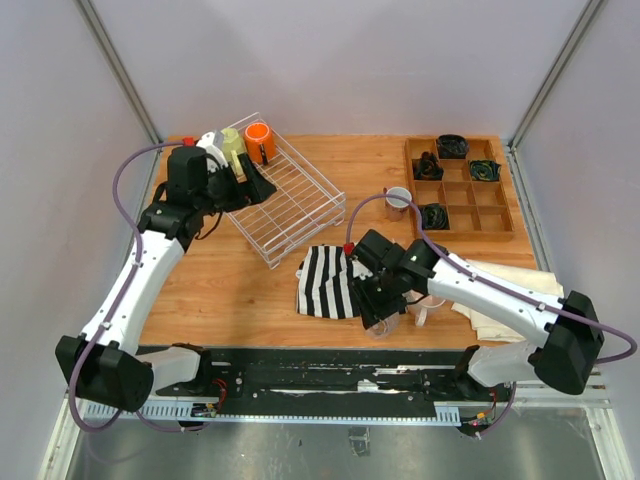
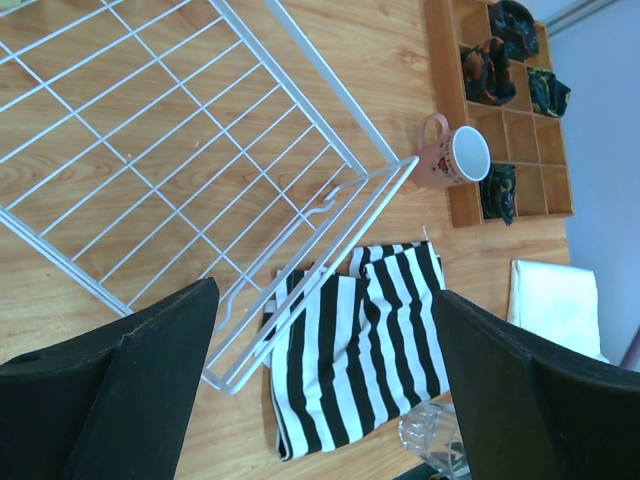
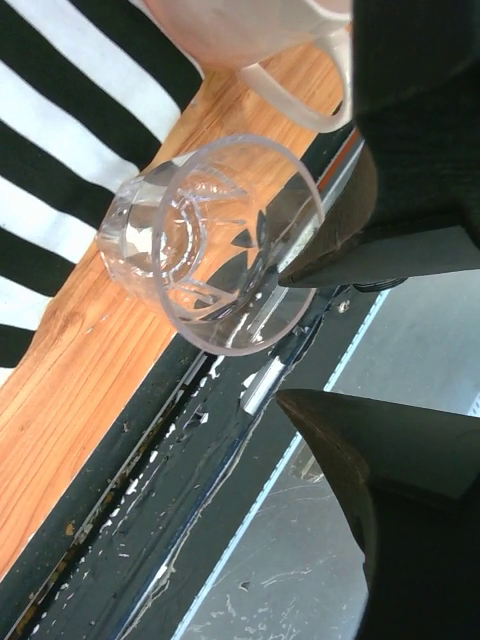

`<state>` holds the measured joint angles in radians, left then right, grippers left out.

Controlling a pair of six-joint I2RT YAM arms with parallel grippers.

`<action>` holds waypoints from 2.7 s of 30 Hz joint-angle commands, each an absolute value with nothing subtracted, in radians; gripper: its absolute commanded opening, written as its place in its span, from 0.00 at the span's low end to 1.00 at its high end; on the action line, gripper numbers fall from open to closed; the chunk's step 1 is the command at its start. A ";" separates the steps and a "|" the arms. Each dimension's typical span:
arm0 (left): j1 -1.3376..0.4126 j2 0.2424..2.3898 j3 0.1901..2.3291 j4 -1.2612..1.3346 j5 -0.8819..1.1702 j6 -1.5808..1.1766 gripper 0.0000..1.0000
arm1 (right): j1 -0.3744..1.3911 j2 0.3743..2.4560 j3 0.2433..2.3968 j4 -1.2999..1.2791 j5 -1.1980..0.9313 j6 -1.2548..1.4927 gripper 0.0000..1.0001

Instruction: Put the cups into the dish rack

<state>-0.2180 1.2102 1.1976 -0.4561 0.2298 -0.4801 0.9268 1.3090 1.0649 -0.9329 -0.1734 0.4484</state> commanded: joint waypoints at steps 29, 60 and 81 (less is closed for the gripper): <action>-0.216 1.127 1.202 -0.510 0.214 -0.471 0.94 | 1.006 1.424 1.034 -0.836 0.056 0.468 0.01; -0.197 1.283 0.770 0.546 0.775 -1.474 1.00 | 0.458 1.317 1.256 -0.027 -0.752 0.890 0.01; -0.223 1.355 0.790 0.563 0.749 -1.514 1.00 | 0.466 1.504 1.303 0.261 -0.810 1.084 0.01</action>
<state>-0.2089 1.3350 0.7719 0.5228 0.7467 -1.5013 0.4686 1.4879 1.2499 0.1566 -0.7788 1.0416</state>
